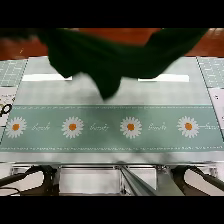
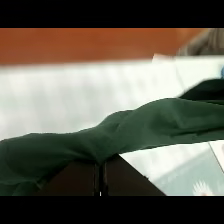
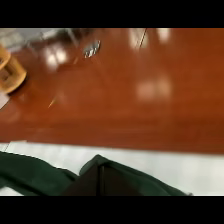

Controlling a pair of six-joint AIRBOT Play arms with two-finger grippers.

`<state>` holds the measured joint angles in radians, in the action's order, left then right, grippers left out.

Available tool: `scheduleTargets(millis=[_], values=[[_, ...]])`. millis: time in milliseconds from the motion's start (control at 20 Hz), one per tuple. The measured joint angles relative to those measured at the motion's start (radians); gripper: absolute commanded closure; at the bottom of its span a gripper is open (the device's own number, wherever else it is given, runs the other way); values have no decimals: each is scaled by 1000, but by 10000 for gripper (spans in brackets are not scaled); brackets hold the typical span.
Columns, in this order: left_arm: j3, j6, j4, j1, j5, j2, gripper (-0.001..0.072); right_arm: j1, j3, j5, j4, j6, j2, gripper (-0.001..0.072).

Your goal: Fold the shirts.

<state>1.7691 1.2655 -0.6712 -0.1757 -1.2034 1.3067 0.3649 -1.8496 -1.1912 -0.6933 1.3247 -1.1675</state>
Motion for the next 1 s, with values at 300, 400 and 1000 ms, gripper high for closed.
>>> scheduleTargets(millis=[300, 400, 1000], values=[[172, 3, -9, -211, -10, -288, 691, 0, -138, 21, -248, 108, 256, 691], [187, 3, -64, -272, -32, -383, 691, 0, -149, -7, -314, 127, 335, 691], [-287, 109, -395, -19, -217, -653, 691, 0, 190, -248, -661, 213, 545, 691]])
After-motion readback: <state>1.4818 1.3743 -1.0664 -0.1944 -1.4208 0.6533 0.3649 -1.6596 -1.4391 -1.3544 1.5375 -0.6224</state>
